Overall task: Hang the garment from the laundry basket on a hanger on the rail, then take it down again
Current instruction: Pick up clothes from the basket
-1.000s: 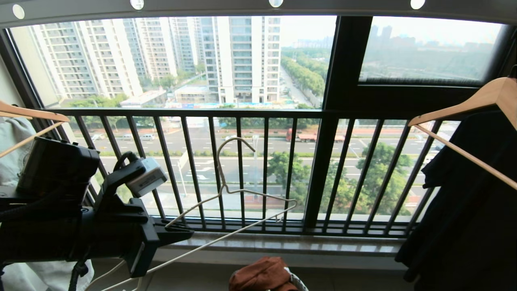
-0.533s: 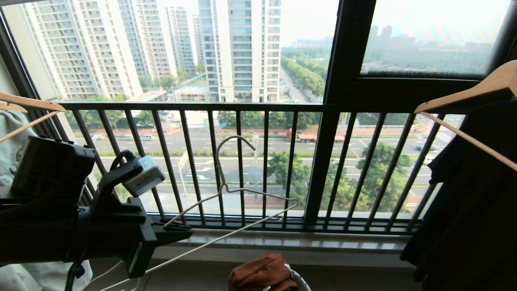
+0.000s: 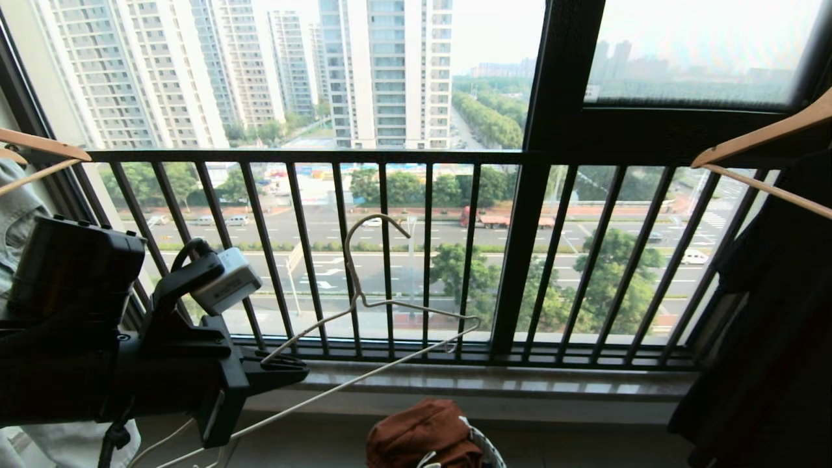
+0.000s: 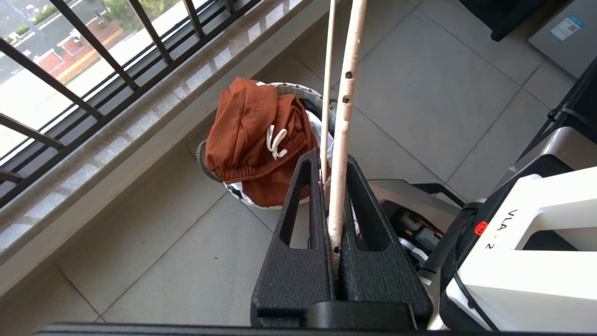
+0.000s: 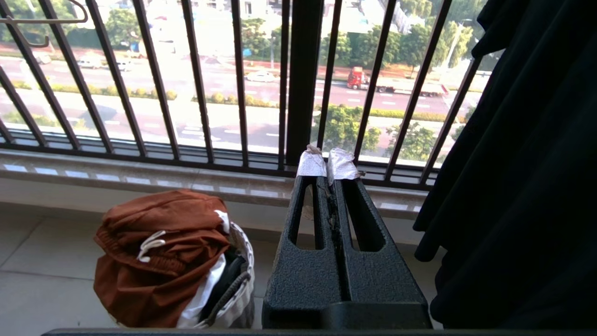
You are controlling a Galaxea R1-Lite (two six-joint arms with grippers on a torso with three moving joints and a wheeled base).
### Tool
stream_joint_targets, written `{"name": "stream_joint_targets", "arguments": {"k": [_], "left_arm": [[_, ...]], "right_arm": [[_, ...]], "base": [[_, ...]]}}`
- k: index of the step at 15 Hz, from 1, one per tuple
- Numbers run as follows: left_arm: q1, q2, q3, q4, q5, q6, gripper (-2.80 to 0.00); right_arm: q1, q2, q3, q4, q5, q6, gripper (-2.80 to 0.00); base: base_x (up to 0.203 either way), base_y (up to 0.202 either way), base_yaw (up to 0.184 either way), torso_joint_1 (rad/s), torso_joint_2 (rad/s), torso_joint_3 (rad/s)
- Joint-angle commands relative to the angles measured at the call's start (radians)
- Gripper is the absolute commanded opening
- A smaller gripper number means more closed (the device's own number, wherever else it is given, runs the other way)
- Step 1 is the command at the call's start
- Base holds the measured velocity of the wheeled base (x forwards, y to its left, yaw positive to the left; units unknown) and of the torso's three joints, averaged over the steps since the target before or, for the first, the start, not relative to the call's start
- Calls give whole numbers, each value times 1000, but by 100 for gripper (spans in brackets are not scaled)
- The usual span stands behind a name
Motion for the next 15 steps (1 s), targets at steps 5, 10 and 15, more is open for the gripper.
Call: {"name": "stream_joint_targets", "arguments": {"k": [5,10,15], "left_arm": [[0,-3,0,1,-2,2,-280],[0,-3,0,1,-2,2,-280],[0,-3,1,1,-3,2,-280]], "right_arm": [[0,2,0,0,0,0,-280],[0,2,0,0,0,0,-280],[0,2,0,0,0,0,-280]], "base": [[0,0,0,-193,436,242],[0,0,0,-232,539,310],[0,0,0,-208,521,308]]}}
